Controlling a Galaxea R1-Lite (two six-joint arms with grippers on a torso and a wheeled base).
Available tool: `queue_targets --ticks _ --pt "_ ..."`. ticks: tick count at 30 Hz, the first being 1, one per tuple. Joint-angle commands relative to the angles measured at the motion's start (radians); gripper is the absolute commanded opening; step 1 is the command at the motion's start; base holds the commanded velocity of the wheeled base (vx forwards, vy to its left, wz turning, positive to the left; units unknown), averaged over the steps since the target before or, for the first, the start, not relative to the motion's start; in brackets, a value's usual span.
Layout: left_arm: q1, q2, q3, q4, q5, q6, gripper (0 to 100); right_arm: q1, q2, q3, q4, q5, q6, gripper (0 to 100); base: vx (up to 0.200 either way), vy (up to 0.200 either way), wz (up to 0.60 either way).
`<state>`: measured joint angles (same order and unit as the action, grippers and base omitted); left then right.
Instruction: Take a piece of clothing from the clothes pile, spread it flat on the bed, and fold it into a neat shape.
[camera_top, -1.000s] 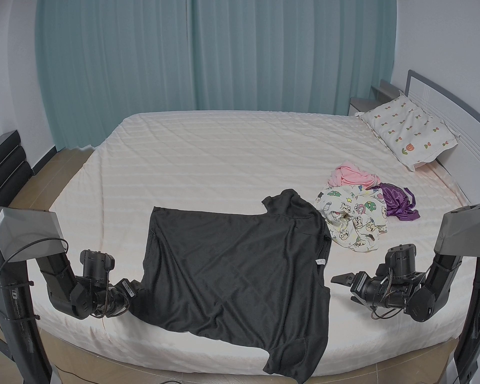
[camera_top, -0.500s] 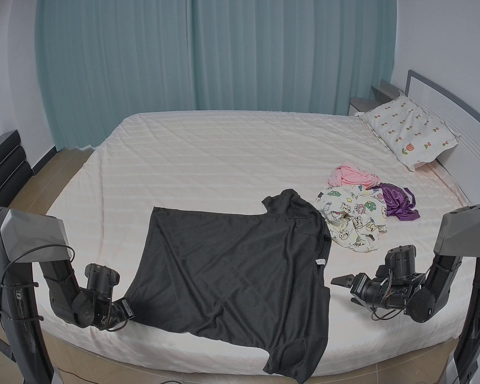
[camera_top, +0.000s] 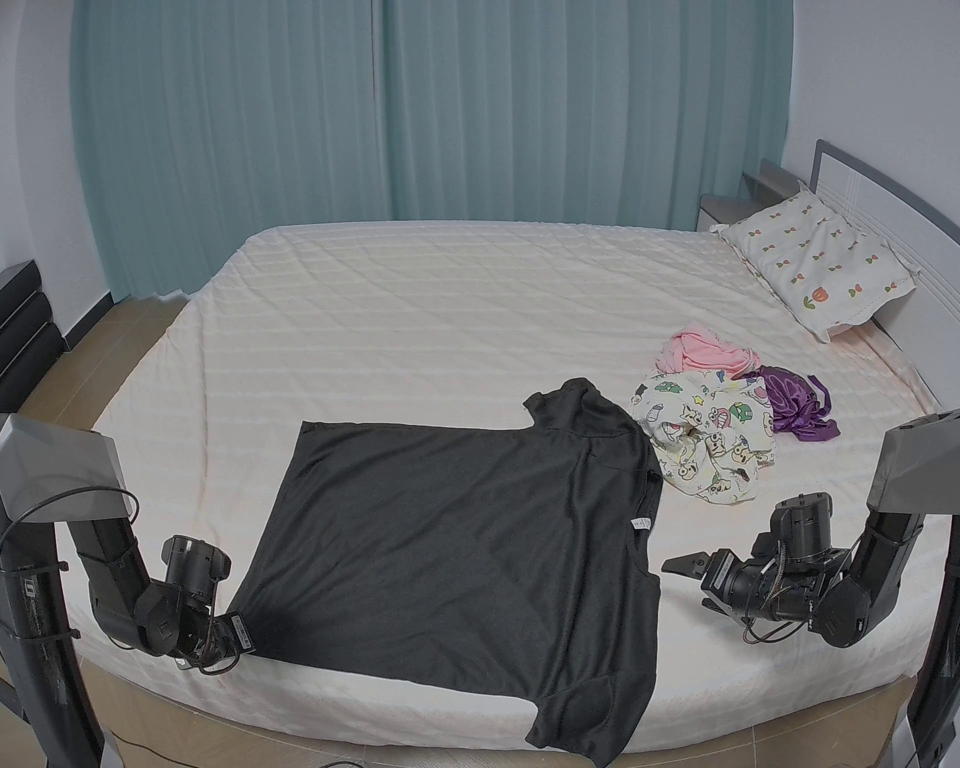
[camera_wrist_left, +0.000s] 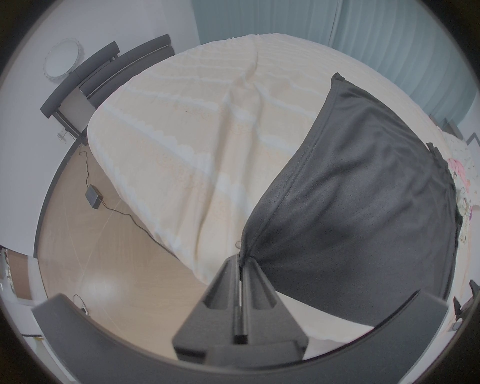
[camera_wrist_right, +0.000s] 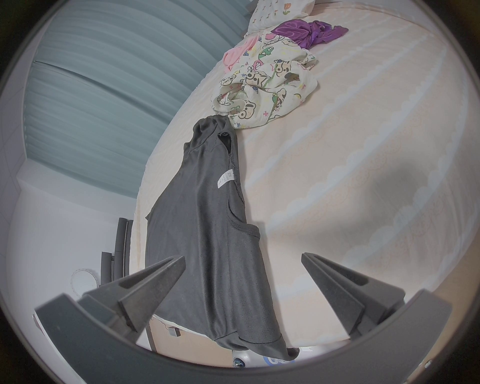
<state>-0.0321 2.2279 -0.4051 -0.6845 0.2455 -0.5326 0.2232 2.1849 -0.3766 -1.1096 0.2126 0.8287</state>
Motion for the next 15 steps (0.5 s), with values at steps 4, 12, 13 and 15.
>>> queue_targets --ticks 4,12,13,15 --pt "0.014 -0.002 0.015 0.006 0.001 0.006 0 0.015 0.027 0.013 -0.018 -0.002 -0.002 100 0.000 0.000 0.00" --pt "0.021 -0.004 0.028 0.011 0.000 0.022 100 0.030 0.052 0.019 -0.027 -0.009 -0.025 100 0.000 0.000 0.00" --pt "0.024 -0.007 0.028 0.010 0.000 0.022 100 0.031 0.055 0.018 -0.030 -0.009 -0.031 100 0.000 0.000 0.00" --pt "0.028 -0.010 0.028 0.008 0.000 0.022 100 0.031 0.056 0.016 -0.032 -0.009 -0.033 100 0.000 0.000 0.00"
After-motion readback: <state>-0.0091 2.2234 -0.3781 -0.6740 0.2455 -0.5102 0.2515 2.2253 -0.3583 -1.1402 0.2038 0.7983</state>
